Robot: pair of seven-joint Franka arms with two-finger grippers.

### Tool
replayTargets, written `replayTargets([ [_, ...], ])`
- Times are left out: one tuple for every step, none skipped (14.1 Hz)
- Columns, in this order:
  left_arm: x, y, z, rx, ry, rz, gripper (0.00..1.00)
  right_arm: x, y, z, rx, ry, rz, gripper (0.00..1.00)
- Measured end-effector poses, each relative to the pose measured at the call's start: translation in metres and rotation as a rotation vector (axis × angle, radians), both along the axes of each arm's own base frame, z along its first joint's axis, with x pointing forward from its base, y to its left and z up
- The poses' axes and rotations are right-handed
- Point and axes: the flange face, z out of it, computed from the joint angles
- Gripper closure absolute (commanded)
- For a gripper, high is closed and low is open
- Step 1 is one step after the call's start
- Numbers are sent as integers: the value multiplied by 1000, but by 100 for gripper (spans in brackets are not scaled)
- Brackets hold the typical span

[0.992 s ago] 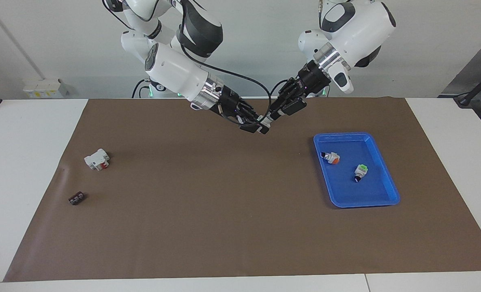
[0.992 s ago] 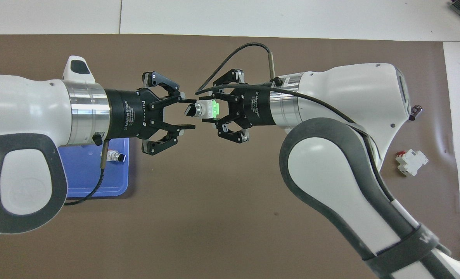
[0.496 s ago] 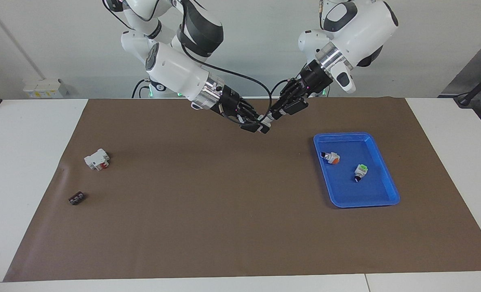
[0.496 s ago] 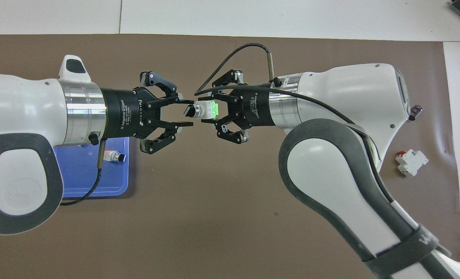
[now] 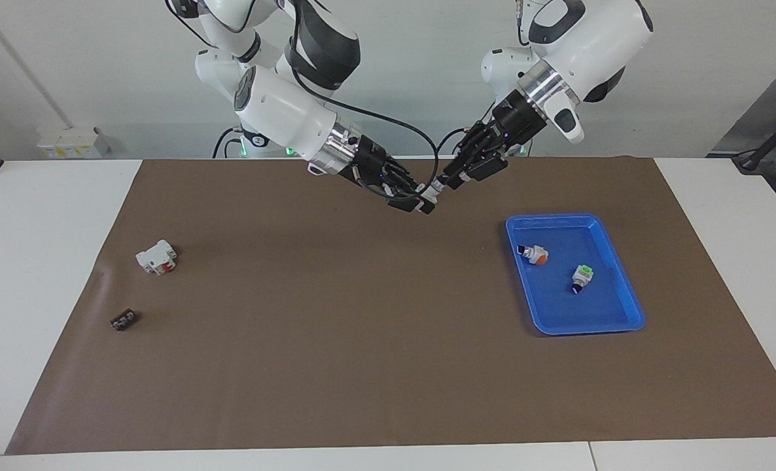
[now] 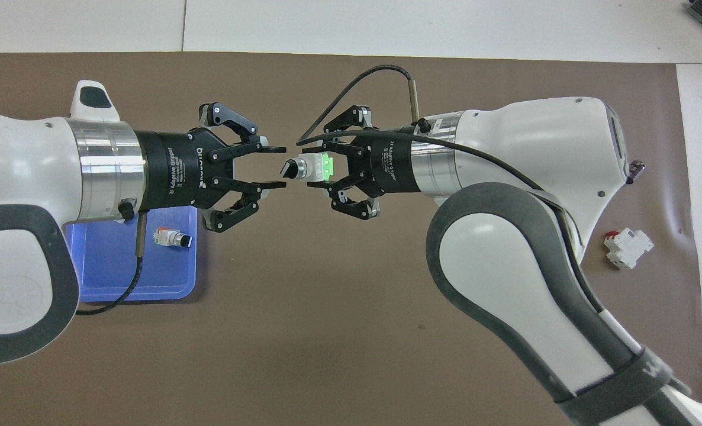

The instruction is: Turn and place switch with both arms

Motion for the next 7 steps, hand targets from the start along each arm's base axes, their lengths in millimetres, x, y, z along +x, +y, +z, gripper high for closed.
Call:
replayTargets([
  [0,0,0,0,0,0,57,0,0,0,0,0,0,100],
  [0,0,0,0,0,0,57,0,0,0,0,0,0,100],
  [0,-1,0,0,0,-1,56,0,0,0,0,0,0,100],
  [-1,-2,0,0,0,-3,54,0,0,0,0,0,0,100],
  [-1,-3,0,0,0,-5,54,0,0,0,0,0,0,100],
  [-2,-4,0,0,0,-7,54,0,0,0,0,0,0,100],
  [-3,-5,0,0,0,-9,54,0,0,0,0,0,0,100],
])
